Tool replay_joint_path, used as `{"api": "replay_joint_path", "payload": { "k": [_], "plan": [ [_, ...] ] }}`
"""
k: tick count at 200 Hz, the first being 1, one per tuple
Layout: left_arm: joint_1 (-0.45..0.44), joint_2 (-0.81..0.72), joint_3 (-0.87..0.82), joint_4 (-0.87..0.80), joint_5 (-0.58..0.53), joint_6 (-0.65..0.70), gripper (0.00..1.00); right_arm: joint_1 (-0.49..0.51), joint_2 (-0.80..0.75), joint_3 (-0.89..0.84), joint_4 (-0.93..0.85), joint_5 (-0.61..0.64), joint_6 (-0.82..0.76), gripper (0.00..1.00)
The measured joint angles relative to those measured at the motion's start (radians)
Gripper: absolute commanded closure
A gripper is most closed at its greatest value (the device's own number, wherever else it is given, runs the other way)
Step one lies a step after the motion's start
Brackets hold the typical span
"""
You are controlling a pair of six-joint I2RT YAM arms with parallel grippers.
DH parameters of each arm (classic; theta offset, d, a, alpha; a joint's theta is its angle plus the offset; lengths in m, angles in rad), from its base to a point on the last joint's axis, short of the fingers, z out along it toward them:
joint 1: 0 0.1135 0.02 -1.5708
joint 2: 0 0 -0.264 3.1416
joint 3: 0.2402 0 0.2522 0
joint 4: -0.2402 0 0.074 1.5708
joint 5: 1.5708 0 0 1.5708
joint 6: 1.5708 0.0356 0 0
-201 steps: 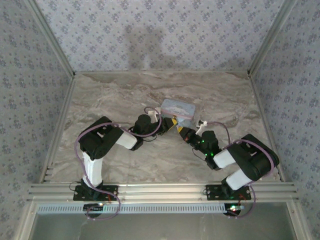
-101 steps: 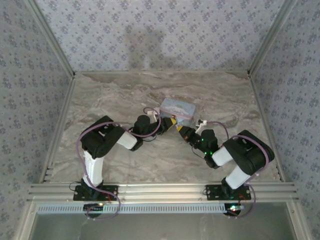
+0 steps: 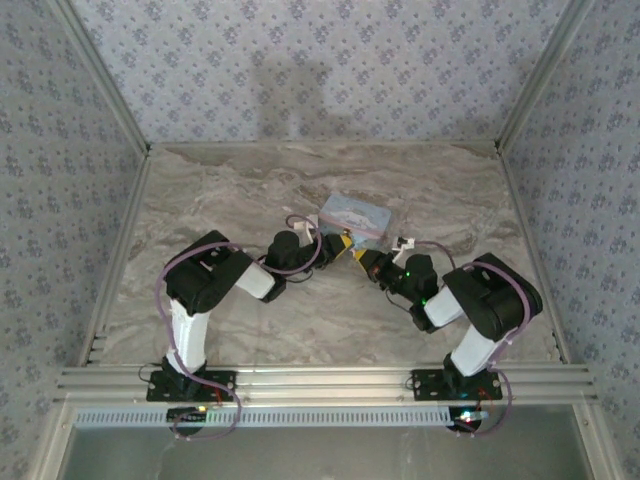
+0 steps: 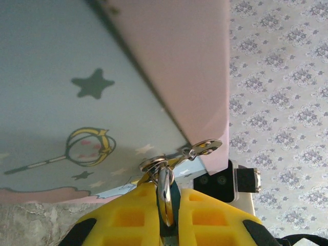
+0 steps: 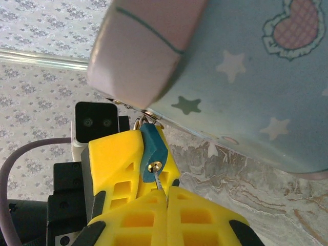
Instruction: Unlock the padlock with the key
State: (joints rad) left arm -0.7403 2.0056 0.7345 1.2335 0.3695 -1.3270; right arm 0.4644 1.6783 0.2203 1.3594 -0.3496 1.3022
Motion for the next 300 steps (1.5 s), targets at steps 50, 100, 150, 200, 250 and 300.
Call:
{"api": "replay_joint_path", "payload": {
  "k": [50, 100, 150, 200, 250, 300],
  "plan": [
    [0.002, 0.006, 0.0, 0.001, 0.002, -0.003, 0.95, -0.036, 0.031, 0.007, 0.025, -0.064, 0.004, 1.0],
    [0.001, 0.007, 0.002, 0.002, 0.004, -0.003, 0.95, -0.084, 0.028, 0.031, -0.011, -0.139, 0.006, 1.0],
    [0.006, 0.007, 0.002, 0.003, 0.0, -0.011, 0.95, -0.072, 0.012, 0.045, -0.055, -0.139, -0.01, 1.0],
    [0.008, 0.014, 0.002, 0.018, -0.019, -0.025, 0.95, -0.025, 0.013, 0.046, -0.053, -0.065, -0.012, 1.0],
    [0.008, 0.015, 0.002, 0.027, -0.03, -0.029, 0.96, -0.016, 0.016, 0.053, -0.048, -0.043, -0.029, 1.0],
    [0.01, 0.019, 0.003, 0.028, -0.03, -0.029, 0.97, -0.018, 0.006, 0.063, -0.085, -0.043, -0.08, 1.0]
  ]
}}
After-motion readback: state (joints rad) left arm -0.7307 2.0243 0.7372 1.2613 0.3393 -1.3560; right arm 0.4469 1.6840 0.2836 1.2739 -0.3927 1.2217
